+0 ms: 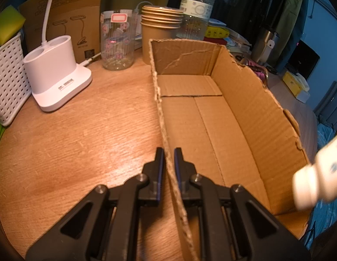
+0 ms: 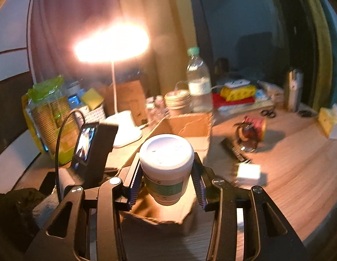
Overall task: Organize rigid objects
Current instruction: 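Carry the white jar into the cardboard box and open the right gripper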
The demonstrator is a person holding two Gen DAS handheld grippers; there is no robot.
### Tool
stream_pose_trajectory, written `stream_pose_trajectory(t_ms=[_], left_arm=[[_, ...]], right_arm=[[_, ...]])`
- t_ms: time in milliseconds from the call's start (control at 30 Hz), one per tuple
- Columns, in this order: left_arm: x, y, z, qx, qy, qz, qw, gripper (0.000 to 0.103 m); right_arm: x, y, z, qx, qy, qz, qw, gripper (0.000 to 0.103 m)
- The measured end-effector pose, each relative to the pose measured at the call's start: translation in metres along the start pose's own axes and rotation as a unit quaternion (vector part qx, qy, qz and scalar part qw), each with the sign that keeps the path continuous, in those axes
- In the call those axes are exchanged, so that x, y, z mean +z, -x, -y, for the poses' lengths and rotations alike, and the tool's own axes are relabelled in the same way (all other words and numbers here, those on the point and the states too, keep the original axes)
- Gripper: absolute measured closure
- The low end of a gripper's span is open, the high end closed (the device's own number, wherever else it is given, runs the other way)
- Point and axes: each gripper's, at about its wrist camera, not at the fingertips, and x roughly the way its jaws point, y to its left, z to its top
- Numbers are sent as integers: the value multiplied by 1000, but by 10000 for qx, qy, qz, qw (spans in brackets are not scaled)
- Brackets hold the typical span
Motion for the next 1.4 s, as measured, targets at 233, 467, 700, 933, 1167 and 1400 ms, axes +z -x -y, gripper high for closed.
stream_pose_trajectory(t_ms=[233,467,700,933,1167,1400], left_arm=[[0,0,0,-3,0,0,10000,93],[0,0,0,-5,2,1,10000,93],[0,0,1,-8,5,-6,10000,93],[0,0,1,-10,6,-5,10000,93],[0,-1,3,-12,9,-4,10000,93],[0,-1,1,-15,7,-4,10000,93]], right_arm=[[-6,-21,0,438,-267,-620,9968,58],[-9,-39,7,791,-594,-1258,9871,57],[-4,-45,9,603,-440,-1278,9890,43],[3,-37,5,110,21,-844,9964,39],[0,-33,7,-747,662,-640,9929,39],[2,-18,4,-280,764,-716,9941,39]])
